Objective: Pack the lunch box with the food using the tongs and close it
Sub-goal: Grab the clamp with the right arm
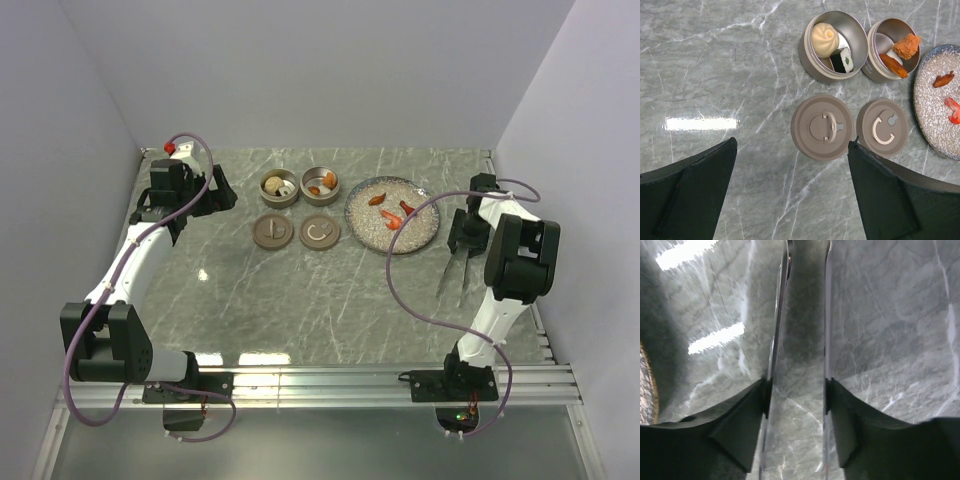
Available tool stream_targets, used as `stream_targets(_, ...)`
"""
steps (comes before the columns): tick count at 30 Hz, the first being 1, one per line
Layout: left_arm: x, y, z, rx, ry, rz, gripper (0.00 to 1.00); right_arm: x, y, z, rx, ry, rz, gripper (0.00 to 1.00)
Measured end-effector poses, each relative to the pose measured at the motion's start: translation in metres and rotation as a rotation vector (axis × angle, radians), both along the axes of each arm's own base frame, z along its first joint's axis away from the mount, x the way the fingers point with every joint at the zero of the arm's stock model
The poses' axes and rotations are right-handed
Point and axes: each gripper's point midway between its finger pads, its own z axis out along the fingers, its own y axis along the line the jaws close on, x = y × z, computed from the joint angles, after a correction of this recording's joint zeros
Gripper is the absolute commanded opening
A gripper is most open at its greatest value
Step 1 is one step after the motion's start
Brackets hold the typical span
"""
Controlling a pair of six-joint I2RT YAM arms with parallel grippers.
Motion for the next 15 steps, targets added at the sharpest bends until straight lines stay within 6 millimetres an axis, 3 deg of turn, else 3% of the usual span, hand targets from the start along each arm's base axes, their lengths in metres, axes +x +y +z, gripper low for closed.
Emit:
stream_targets(4,0.0,0.0,0.0,0.001,0.0,0.0,0.99,0.001,0.002,0.0,0.011,-0.003,0.015,0.46)
stream_targets(8,0.0,0.0,0.0,0.0,0.0,0.0,0.99,0.004,0.005,0.008,0.025,-0.03,0.022,0.45)
stream_targets(12,0.0,0.0,0.0,0.0,0.0,0.0,0.99,0.016,0.004,0.044,0.012,-0.133,0.024,0.45)
stream_targets(15,0.0,0.0,0.0,0.0,0.0,-0.001,0.99,0.031,0.003,0.091,-0.013,-0.274,0.022,0.45)
